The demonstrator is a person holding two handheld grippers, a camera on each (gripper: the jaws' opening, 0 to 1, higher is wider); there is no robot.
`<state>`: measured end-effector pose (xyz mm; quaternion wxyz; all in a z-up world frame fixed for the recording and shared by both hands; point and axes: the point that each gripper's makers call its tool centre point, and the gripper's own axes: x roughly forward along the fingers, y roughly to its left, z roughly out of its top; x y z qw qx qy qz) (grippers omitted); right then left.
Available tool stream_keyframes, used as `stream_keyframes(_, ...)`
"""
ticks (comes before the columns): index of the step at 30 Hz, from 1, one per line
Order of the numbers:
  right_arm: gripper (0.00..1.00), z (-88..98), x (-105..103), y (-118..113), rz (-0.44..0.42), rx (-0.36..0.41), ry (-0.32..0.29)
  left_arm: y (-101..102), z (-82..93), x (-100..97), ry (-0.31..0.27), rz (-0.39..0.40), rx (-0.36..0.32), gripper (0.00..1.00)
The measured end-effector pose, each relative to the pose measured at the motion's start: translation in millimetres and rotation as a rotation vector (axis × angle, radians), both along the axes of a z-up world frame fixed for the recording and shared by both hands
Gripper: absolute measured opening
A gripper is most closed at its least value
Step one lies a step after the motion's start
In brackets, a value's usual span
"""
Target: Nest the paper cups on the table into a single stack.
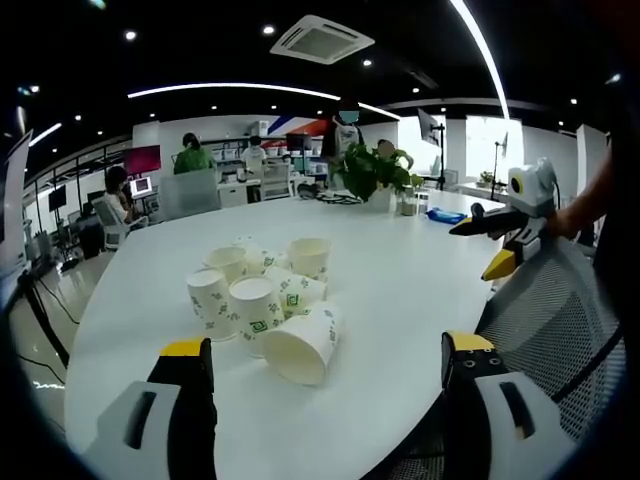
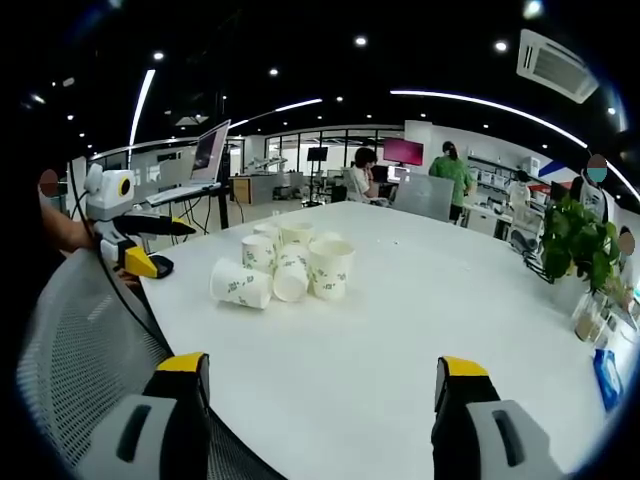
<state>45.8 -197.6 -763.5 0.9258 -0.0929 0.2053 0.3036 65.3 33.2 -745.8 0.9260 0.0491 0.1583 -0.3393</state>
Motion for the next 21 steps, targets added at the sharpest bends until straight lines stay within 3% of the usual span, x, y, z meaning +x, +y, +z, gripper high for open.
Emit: stream_keyframes(21, 0.94, 0.6, -0.2, 0.2, 0.002, 0.0, -0.002, 2.2, -2.6, 1.2, 0.0, 0.012, -0.008, 0.95)
